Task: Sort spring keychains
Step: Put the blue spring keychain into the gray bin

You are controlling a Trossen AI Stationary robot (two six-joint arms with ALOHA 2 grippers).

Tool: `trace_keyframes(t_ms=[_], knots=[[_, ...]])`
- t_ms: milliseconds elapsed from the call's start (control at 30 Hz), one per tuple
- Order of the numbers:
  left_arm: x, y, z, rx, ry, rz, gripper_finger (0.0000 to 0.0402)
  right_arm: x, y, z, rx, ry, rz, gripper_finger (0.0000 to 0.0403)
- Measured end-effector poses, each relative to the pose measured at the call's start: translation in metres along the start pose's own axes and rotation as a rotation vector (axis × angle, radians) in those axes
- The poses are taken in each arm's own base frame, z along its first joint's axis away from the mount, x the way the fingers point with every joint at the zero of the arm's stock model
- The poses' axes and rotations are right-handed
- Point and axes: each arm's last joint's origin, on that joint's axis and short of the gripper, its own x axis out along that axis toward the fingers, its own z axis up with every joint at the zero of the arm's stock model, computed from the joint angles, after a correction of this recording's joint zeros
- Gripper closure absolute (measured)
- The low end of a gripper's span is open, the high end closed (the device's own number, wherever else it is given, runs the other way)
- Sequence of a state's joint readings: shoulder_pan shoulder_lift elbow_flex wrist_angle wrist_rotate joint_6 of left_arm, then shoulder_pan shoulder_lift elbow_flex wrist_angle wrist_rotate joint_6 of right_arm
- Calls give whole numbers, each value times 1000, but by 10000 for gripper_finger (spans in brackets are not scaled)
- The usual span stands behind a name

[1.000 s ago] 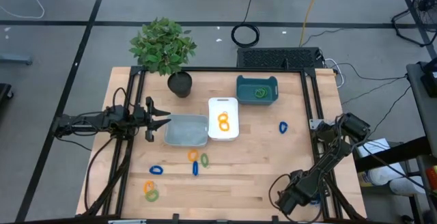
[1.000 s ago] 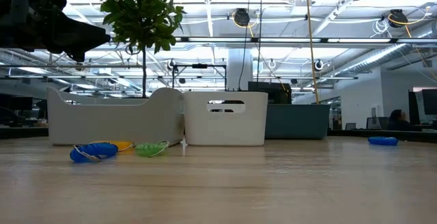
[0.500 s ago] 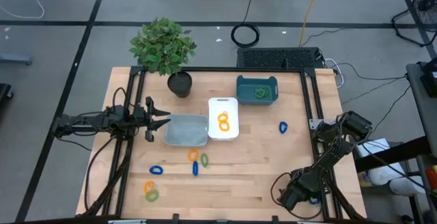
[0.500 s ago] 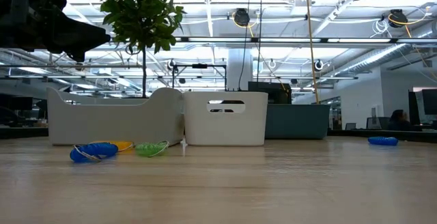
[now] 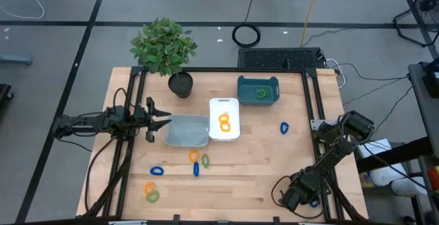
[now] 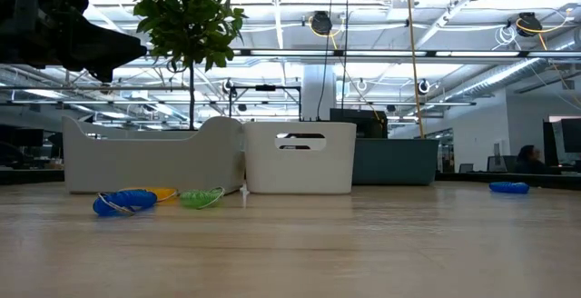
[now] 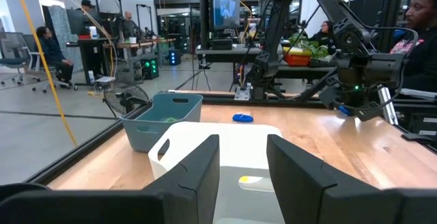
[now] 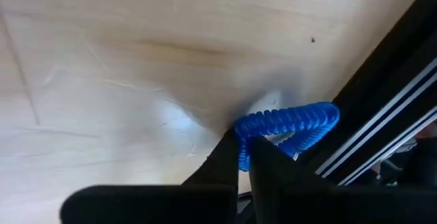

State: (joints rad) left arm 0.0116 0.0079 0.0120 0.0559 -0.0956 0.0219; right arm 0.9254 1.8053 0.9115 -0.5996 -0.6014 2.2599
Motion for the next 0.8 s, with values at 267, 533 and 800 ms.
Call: trace_keyframes(t_ms=[267, 533, 800], knots=[[0, 0, 0, 0, 0, 0, 270, -35, 10, -6, -77, -133, -10, 402], [0, 0, 0, 0, 0, 0, 270, -81, 25, 6, -181, -235, 13, 402], [0, 0, 0, 0, 0, 0, 270, -134, 42, 36, -402, -404, 47, 403]])
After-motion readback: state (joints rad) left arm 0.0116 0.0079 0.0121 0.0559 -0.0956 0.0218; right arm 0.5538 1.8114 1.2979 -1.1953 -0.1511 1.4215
